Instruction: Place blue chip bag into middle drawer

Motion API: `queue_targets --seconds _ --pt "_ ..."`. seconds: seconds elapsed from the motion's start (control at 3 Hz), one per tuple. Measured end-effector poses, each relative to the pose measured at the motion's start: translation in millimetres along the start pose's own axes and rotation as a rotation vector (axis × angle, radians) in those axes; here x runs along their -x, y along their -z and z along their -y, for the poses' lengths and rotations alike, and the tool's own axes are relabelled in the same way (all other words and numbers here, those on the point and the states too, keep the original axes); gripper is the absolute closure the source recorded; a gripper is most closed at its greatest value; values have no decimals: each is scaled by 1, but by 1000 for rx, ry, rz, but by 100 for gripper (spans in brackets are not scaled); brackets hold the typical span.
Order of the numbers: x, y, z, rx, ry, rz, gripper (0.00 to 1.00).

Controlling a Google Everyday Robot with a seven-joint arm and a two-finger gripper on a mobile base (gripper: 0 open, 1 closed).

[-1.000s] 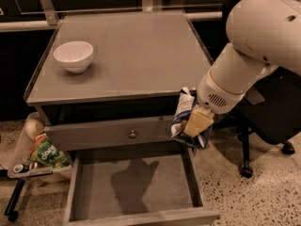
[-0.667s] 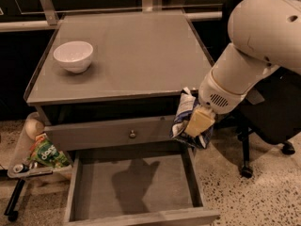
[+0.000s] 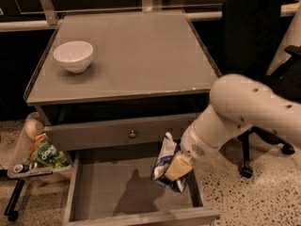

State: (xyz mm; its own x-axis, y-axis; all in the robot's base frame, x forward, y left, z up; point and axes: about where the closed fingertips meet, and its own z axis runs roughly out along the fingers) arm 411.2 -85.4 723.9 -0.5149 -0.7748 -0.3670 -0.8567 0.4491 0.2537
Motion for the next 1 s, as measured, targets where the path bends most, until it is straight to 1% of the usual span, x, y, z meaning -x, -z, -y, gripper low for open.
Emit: queue_targets --seconds 0.33,0.67,1.0 --pt "-13 -79 -20 153 -49 37 100" --pt "-13 -79 -20 153 -49 37 100" --pt "-14 -88 -22 164 -43 56 100"
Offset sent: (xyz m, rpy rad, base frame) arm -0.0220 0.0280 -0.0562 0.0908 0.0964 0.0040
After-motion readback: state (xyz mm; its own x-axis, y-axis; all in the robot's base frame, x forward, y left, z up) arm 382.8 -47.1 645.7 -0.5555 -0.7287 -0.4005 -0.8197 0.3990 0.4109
